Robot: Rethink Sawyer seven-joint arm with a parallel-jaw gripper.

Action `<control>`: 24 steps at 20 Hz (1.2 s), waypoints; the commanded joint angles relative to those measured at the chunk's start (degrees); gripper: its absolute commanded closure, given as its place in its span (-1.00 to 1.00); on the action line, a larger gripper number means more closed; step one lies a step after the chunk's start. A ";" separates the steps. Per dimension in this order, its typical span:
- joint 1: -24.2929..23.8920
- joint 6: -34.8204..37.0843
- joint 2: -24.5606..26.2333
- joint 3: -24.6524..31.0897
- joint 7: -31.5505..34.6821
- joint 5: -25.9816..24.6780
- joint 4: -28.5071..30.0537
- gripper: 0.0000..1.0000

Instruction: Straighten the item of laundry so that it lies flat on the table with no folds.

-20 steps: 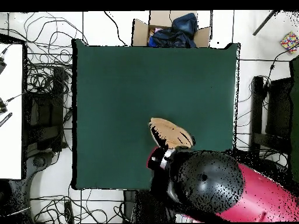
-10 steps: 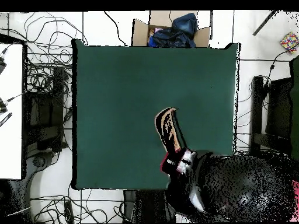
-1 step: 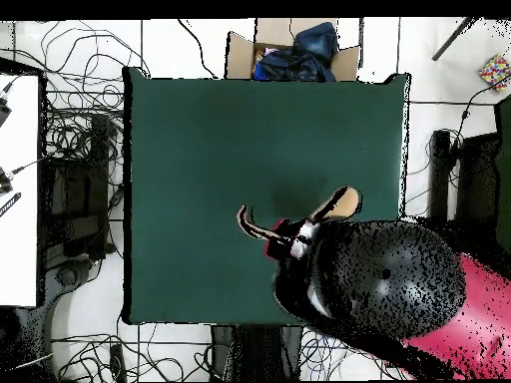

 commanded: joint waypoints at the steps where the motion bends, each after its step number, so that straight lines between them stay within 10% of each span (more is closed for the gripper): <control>1: 1.71 -12.22 9.57 6.59 8.98 3.04 7.68 1.00; 24: -6.39 -23.09 16.69 10.54 -1.43 -0.07 5.49 1.00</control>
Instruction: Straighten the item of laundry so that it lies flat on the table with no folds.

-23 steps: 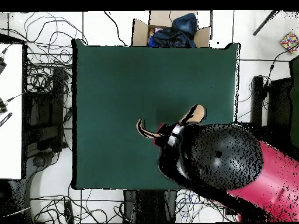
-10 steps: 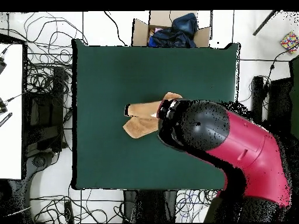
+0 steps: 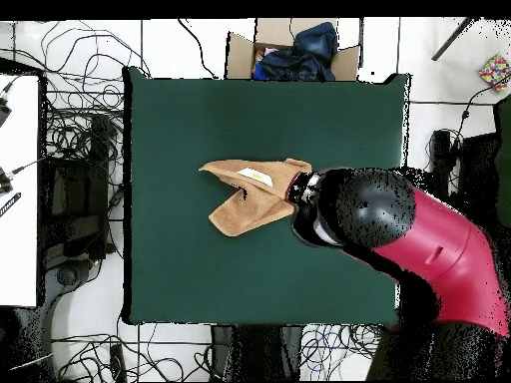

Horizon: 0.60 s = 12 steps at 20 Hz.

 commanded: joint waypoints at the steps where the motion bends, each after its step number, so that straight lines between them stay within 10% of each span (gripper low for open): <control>1: -2.48 -7.18 6.09 7.07 -1.56 -1.45 4.54 1.00; 12: -3.44 -14.37 10.84 9.25 0.11 -3.74 4.84 1.00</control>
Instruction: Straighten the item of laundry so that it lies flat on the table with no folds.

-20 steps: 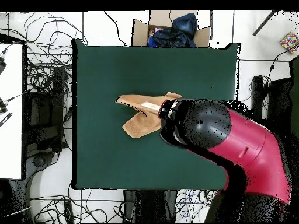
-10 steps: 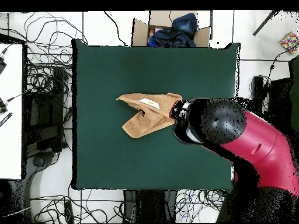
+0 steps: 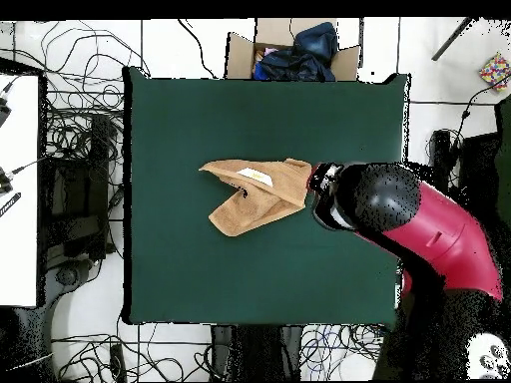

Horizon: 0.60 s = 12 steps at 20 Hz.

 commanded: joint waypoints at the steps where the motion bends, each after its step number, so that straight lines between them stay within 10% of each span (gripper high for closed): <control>1: 0.79 -5.00 4.31 6.41 0.80 -2.93 4.99 1.00; 12: 1.95 -8.88 6.48 6.50 3.32 -3.84 5.33 1.00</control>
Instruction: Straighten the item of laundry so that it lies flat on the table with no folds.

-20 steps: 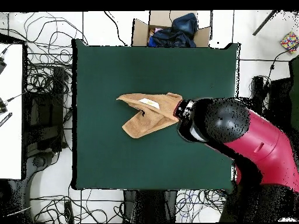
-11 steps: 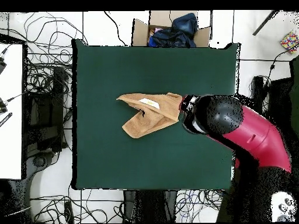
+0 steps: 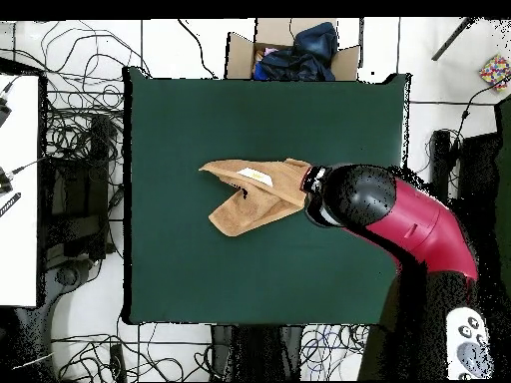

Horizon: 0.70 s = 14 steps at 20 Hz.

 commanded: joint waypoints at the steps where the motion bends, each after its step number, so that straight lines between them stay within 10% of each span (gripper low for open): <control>1: 1.75 -6.27 3.51 5.82 3.43 -2.52 4.80 1.00; 9: 2.25 -6.04 4.03 5.46 4.17 -3.04 4.74 1.00; 14: 2.51 -11.67 4.88 7.16 17.91 9.13 6.92 1.00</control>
